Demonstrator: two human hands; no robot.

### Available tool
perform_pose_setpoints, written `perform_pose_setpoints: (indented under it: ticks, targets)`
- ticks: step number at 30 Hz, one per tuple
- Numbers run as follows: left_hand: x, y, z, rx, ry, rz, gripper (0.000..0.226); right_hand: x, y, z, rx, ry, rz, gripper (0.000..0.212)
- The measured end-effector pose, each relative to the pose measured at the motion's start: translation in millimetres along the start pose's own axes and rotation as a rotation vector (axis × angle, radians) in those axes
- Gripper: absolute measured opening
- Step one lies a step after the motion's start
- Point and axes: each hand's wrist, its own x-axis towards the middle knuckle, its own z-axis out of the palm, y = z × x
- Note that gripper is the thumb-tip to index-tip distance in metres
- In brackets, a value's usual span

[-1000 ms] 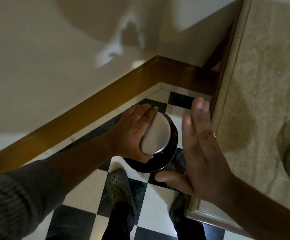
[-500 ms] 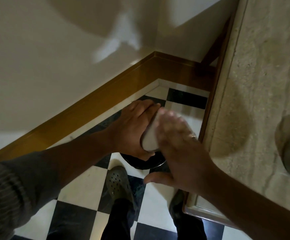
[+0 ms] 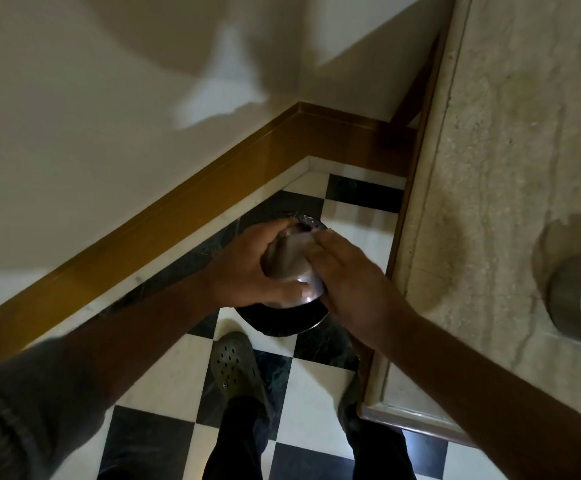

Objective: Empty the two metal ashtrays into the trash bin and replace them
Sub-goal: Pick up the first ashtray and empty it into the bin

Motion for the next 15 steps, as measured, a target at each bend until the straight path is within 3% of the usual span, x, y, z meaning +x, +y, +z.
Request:
perform_pose_setpoints:
  ticks: [3, 7, 11, 15]
  targets:
    - [-6, 0, 8, -0.476, 0.150, -0.281, 0.069, 16, 2, -9, 0.167, 0.015, 0.209, 0.039]
    - [-18, -9, 19, -0.871, 0.373, -0.467, 0.088, 29, 0, -6, 0.237, -0.063, 0.477, 0.022]
    - [-28, -6, 27, -0.884, 0.436, -0.537, 0.072, 33, -7, 6, 0.361, -0.106, 0.682, 0.031]
    - [-24, 10, 26, -0.856, 0.438, -0.612, 0.060, 32, -11, 16, 0.400, -0.131, 0.762, 0.029]
